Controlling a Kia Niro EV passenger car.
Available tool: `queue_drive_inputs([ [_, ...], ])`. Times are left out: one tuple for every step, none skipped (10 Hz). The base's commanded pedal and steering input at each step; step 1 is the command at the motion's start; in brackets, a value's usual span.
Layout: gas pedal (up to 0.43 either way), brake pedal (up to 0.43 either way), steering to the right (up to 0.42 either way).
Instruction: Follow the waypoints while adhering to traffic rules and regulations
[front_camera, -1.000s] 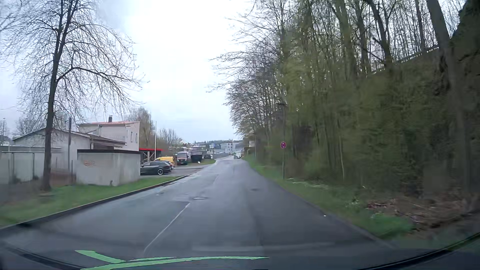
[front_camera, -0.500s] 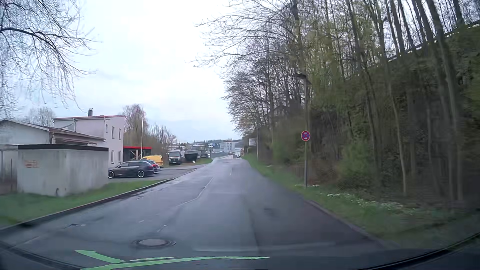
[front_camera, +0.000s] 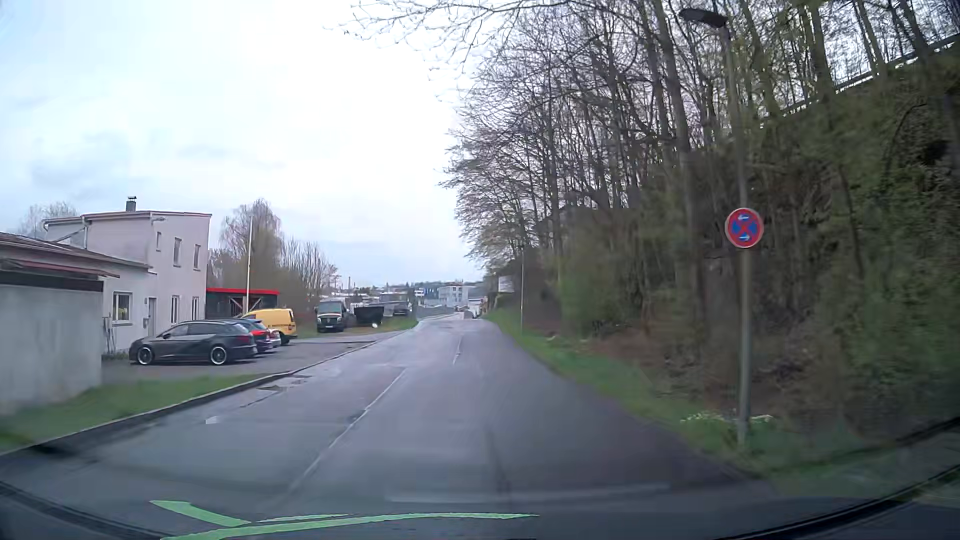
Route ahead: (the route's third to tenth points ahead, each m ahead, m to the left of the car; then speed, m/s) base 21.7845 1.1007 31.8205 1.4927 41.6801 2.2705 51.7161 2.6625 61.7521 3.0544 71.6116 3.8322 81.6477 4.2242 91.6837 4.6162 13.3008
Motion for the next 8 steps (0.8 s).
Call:
queue_drive_inputs([
  [0.067,0.0,0.005],
  [0.059,0.0,0.005],
  [0.059,0.0,0.005],
  [0.059,0.0,0.003],
  [0.059,0.0,0.001],
  [0.059,0.0,0.001],
  [0.059,0.0,0.0],
  [0.059,0.0,-0.002],
])
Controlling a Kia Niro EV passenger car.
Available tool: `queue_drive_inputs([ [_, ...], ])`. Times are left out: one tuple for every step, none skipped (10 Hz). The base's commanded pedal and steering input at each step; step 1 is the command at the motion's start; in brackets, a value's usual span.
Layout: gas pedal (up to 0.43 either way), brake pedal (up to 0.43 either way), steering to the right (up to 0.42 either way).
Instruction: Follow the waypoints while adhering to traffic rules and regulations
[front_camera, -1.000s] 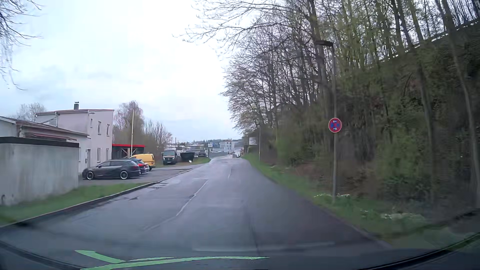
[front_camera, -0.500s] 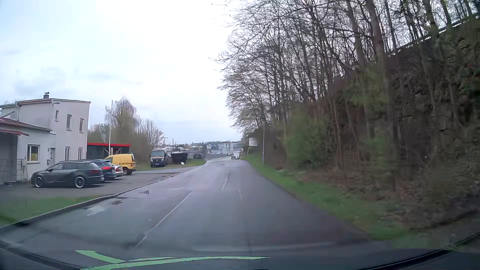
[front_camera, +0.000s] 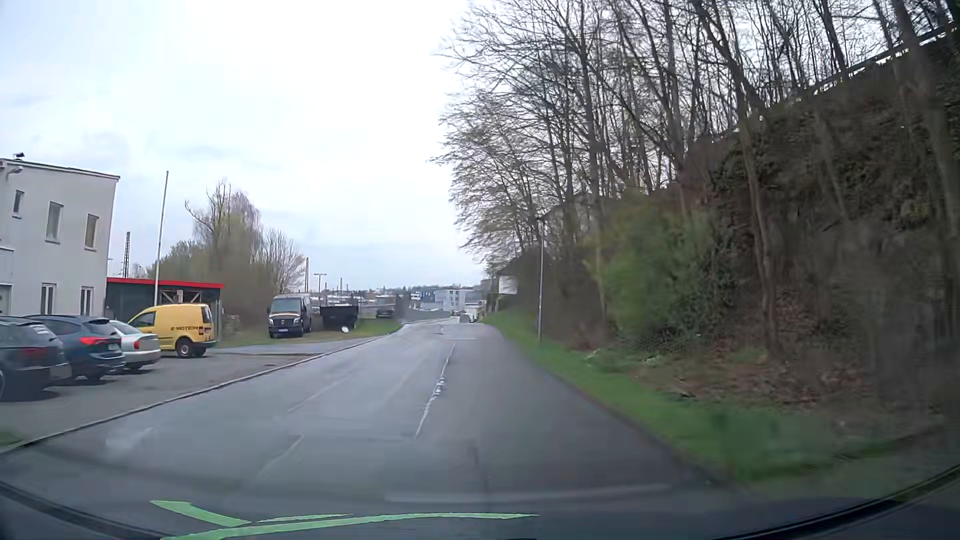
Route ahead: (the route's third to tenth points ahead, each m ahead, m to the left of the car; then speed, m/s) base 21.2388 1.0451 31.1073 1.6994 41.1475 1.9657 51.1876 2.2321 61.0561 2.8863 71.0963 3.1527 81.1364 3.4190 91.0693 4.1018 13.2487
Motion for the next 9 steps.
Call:
queue_drive_inputs([
  [0.059,0.0,-0.002],
  [0.059,0.0,-0.002],
  [0.059,0.0,-0.002],
  [0.067,0.0,-0.002],
  [0.067,0.0,-0.002],
  [0.067,0.0,-0.002],
  [0.067,0.0,-0.002],
  [0.067,0.0,-0.001],
  [0.067,0.0,-0.001],
])
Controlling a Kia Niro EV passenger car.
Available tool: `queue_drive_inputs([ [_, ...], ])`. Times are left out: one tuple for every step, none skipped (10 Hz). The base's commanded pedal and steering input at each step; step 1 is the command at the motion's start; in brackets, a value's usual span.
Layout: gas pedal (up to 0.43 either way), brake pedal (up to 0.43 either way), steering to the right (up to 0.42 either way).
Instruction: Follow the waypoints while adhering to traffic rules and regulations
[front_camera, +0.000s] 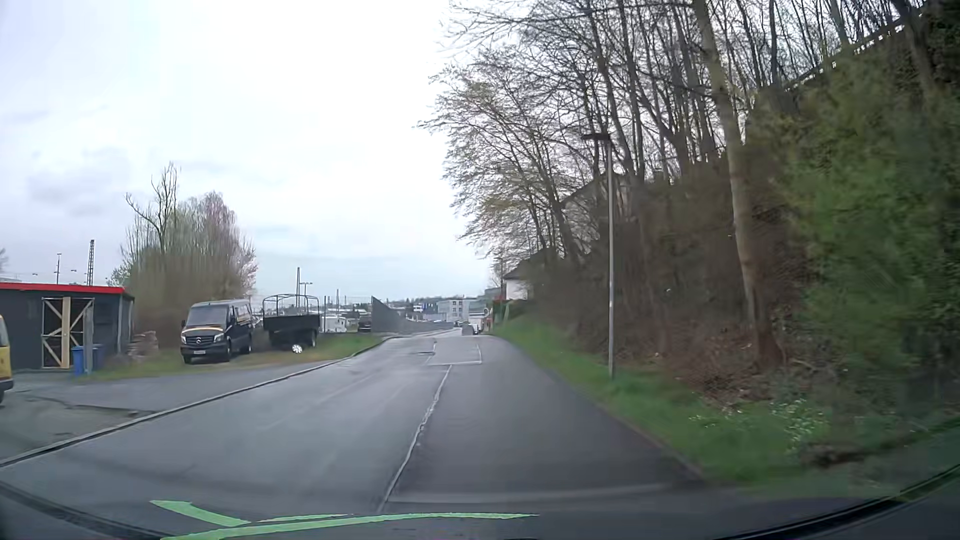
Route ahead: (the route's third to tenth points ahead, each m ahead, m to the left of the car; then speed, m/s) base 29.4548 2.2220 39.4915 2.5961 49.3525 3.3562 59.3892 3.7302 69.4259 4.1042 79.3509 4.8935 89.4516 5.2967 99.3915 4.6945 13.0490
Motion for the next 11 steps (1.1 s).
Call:
queue_drive_inputs([
  [0.067,0.0,-0.001],
  [0.067,0.0,-0.001],
  [0.067,0.0,-0.001],
  [0.067,0.0,-0.001],
  [0.067,0.0,-0.001],
  [0.067,0.0,-0.001],
  [0.067,0.0,-0.001],
  [0.059,0.0,-0.002],
  [0.059,0.0,-0.004],
  [0.059,0.0,-0.006],
  [0.059,0.0,-0.008],
])
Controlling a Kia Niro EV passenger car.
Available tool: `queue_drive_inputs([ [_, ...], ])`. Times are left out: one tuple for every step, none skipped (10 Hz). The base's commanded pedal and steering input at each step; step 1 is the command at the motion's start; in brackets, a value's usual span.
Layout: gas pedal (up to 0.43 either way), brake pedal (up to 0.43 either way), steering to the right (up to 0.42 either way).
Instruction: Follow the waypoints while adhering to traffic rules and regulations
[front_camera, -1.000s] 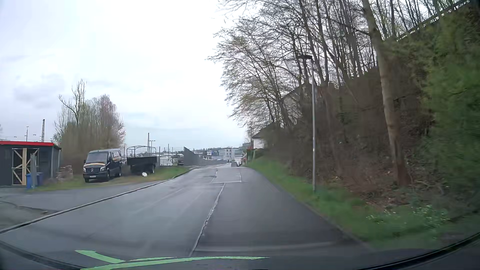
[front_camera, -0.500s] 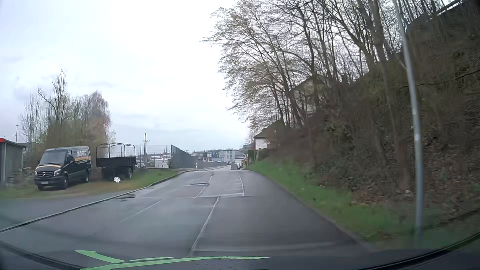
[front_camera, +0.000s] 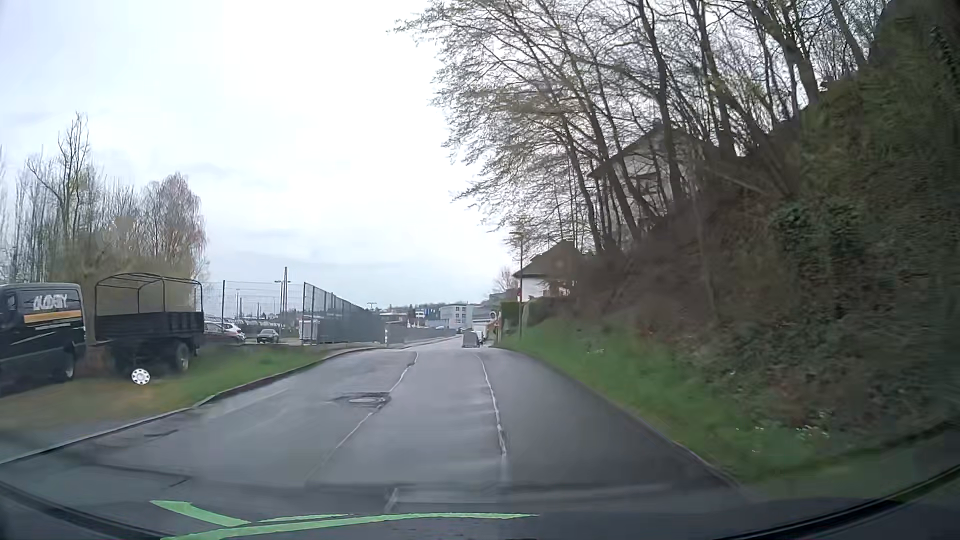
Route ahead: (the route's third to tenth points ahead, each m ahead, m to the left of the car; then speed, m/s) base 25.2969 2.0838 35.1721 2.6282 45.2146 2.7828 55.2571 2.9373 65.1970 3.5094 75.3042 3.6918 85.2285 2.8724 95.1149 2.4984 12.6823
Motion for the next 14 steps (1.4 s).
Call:
queue_drive_inputs([
  [0.059,0.0,-0.01],
  [0.059,0.0,-0.013],
  [0.059,0.0,-0.014],
  [0.059,0.0,-0.016],
  [0.059,0.0,-0.02],
  [0.059,0.0,-0.022],
  [0.059,0.0,-0.023],
  [0.067,0.0,-0.025],
  [0.067,0.0,-0.026],
  [0.067,0.0,-0.026],
  [0.067,0.0,-0.027],
  [0.067,0.0,-0.027],
  [0.067,0.0,-0.027],
  [0.067,0.0,-0.026],
])
